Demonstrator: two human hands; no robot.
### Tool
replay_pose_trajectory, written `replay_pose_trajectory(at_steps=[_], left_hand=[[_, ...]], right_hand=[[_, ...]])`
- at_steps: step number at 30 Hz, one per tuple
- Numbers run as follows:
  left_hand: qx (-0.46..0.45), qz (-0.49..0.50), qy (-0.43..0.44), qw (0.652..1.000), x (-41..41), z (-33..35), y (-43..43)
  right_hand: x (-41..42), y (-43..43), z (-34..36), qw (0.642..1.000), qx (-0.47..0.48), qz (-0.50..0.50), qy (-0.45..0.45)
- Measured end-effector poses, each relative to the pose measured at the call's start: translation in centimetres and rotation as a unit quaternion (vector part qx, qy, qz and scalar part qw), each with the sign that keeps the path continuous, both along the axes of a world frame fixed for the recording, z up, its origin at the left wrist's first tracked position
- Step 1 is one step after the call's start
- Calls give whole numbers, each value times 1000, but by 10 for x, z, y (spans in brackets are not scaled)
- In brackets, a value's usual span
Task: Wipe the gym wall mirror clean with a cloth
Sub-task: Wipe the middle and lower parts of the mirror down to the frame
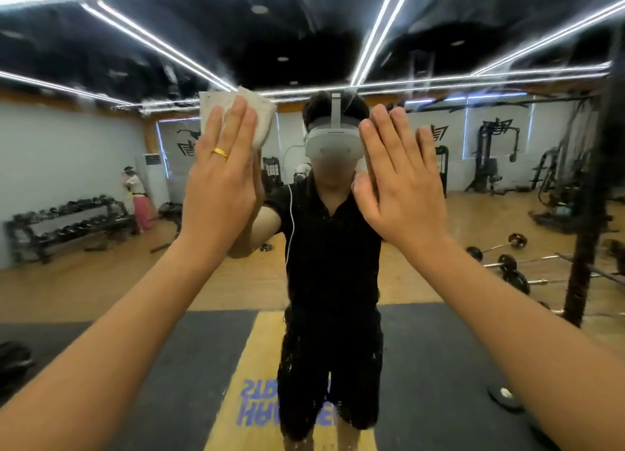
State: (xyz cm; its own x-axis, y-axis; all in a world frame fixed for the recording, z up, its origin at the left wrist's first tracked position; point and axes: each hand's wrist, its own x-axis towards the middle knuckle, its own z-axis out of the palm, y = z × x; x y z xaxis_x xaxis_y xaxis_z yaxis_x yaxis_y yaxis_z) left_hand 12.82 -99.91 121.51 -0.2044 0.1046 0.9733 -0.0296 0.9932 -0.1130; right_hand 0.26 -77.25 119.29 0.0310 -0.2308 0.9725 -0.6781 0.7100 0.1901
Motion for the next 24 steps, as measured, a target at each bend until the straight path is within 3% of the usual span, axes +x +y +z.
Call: replay_pose_trajectory(at_steps=[11, 17, 24], left_hand=[[-6, 1, 8, 1000, 6, -1, -15], [-50, 5, -28, 998, 8, 10, -22], [-86, -19, -29, 996, -7, 62, -10]], right_hand=[[39, -52, 6, 998, 27, 57, -15], [36, -84, 2, 1000, 1, -27, -9], [36, -86, 3, 1000, -5, -23, -4]])
